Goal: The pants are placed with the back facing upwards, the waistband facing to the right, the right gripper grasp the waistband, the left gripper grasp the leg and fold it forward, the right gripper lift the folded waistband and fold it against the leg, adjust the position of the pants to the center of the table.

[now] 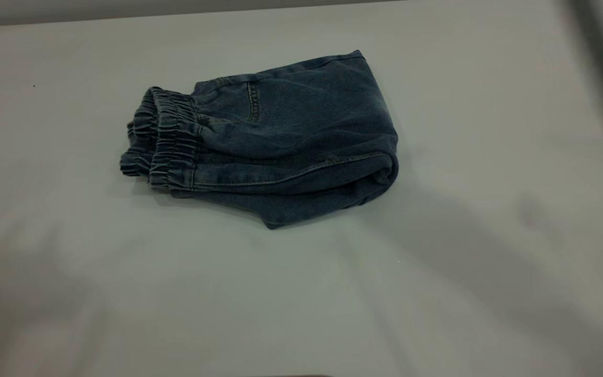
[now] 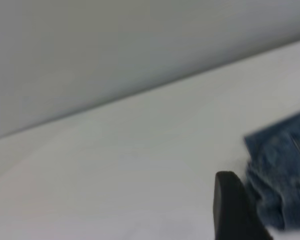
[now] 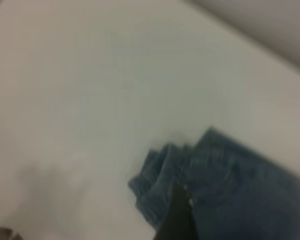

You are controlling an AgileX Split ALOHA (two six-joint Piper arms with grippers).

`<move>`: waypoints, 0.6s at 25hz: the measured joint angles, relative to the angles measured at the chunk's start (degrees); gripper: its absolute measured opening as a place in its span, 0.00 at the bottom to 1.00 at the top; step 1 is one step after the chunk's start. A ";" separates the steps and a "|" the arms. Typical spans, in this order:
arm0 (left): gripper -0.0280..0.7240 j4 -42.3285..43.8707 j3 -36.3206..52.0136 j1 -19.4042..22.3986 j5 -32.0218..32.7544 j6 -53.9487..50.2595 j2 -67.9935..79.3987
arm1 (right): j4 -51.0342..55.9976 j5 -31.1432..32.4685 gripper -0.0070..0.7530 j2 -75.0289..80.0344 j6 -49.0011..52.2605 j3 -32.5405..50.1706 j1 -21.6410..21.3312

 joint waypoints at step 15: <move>0.44 -9.50 4.00 0.00 13.22 4.78 -17.73 | -2.59 0.60 0.70 -36.77 -4.99 27.89 0.00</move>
